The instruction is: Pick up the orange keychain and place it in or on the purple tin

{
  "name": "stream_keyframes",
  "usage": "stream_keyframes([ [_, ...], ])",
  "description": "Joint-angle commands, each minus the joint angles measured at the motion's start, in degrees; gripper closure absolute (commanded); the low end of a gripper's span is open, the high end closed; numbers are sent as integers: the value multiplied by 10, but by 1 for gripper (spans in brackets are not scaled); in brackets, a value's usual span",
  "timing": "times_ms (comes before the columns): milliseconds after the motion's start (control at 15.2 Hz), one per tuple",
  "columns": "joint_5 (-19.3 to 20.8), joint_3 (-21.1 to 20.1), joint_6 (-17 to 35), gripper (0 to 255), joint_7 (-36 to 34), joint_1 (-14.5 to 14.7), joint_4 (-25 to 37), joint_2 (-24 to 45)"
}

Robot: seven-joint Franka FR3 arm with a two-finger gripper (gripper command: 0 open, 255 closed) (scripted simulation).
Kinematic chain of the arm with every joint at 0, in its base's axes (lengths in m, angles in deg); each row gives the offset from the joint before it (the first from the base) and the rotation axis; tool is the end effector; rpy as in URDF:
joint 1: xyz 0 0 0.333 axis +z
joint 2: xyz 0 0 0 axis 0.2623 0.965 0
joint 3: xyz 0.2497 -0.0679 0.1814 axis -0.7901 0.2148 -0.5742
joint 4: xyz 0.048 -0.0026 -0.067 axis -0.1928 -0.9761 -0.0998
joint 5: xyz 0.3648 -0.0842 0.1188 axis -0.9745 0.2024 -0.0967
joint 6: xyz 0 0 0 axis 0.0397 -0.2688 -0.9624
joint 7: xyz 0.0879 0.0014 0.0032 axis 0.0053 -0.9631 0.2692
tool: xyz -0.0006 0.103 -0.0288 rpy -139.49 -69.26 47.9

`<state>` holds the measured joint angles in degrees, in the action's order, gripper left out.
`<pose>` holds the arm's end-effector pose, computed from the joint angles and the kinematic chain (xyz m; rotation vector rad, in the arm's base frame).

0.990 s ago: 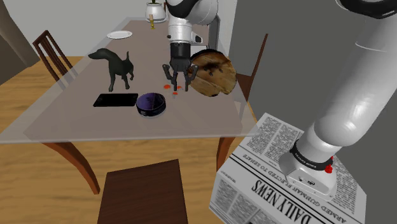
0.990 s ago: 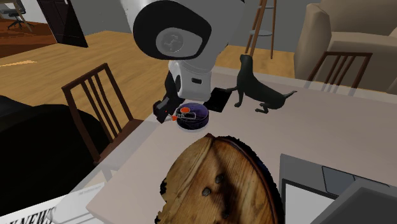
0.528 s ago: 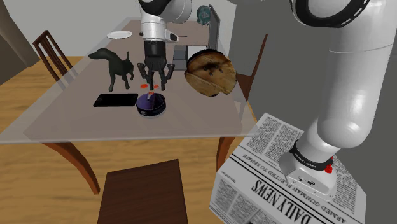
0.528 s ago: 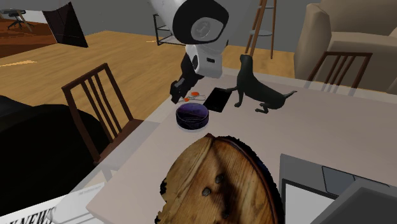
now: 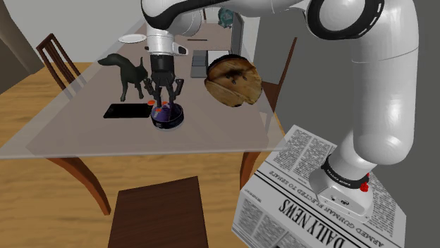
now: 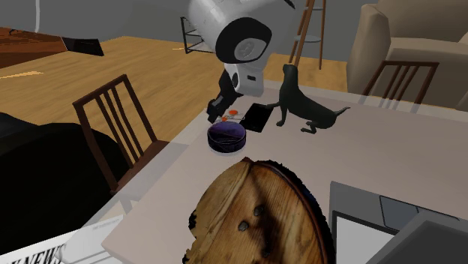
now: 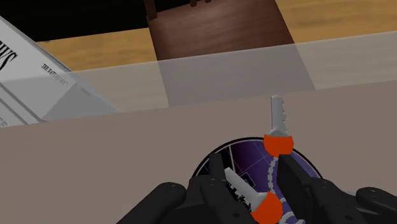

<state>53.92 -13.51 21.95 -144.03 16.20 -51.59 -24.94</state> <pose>0.6391 0.2323 0.4049 -2.5761 1.3140 0.6569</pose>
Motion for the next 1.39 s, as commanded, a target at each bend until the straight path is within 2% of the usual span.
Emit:
stream_keyframes([
  [0, 0, 1, 15, 255, 6, -1, -16, 1],
  [462, 1, 4, 59, 255, 20, 1, -46, 17],
  [990, 1, 4, 59, 255, 20, 1, -46, 17],
  [1056, 1, 4, 59, 0, 20, 1, -46, 17],
  [1320, 1, 4, 59, 0, 20, 1, -46, 17],
])
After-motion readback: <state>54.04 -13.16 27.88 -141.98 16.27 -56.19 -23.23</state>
